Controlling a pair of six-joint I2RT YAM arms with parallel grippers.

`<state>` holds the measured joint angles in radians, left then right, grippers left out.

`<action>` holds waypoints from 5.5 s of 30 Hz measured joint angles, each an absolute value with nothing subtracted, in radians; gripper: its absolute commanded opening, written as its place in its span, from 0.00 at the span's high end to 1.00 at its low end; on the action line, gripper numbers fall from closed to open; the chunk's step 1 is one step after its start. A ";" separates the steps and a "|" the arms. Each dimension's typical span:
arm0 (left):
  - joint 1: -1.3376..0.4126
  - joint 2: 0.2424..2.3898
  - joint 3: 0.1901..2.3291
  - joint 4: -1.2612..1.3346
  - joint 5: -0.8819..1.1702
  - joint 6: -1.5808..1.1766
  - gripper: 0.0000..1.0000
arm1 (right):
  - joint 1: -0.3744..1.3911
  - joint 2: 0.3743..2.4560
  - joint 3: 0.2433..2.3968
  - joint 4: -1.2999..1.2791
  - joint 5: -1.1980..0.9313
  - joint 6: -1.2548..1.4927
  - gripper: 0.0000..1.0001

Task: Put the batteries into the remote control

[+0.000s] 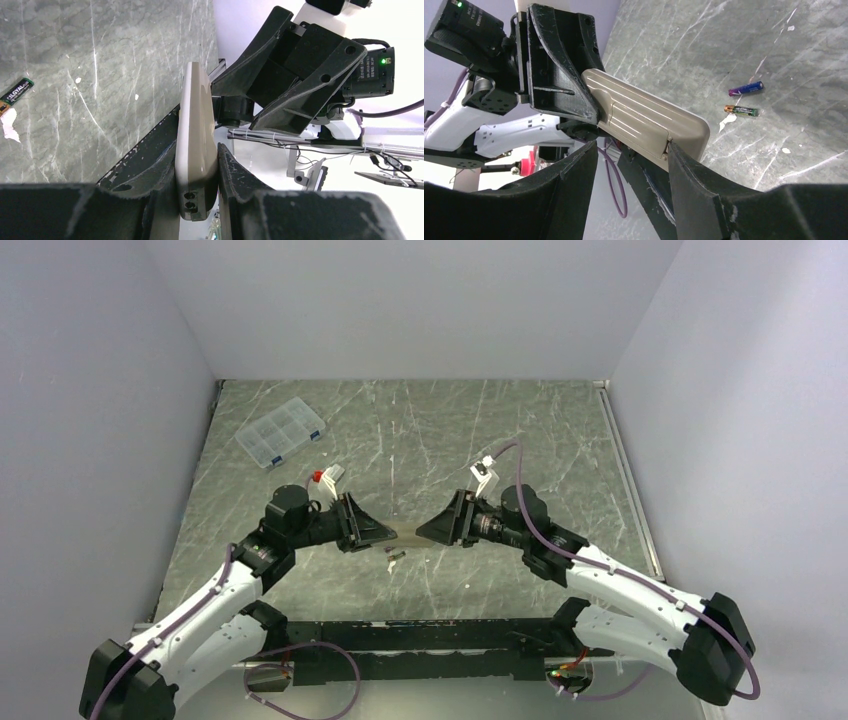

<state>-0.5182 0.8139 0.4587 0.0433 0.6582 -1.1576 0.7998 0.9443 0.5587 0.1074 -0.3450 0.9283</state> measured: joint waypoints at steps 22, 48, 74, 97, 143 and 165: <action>-0.512 0.806 0.445 0.036 0.665 -1.162 1.00 | 0.787 0.949 0.494 0.234 -0.379 1.015 0.44; -0.512 0.797 0.461 -0.033 0.670 -1.098 1.00 | 0.800 0.961 0.494 0.224 -0.395 1.014 0.44; -0.513 0.803 0.483 -0.096 0.676 -1.070 1.00 | 0.827 0.961 0.505 0.178 -0.371 1.010 0.44; -0.515 0.817 0.510 -0.144 0.675 -1.041 1.00 | 0.837 0.953 0.506 0.165 -0.369 1.006 0.44; -0.523 0.870 0.574 -0.231 0.652 -0.977 1.00 | 0.874 0.916 0.643 -0.136 -0.270 0.800 0.46; -0.523 0.881 0.590 -0.213 0.711 -0.964 1.00 | 0.878 0.962 0.656 -0.111 -0.282 0.808 0.47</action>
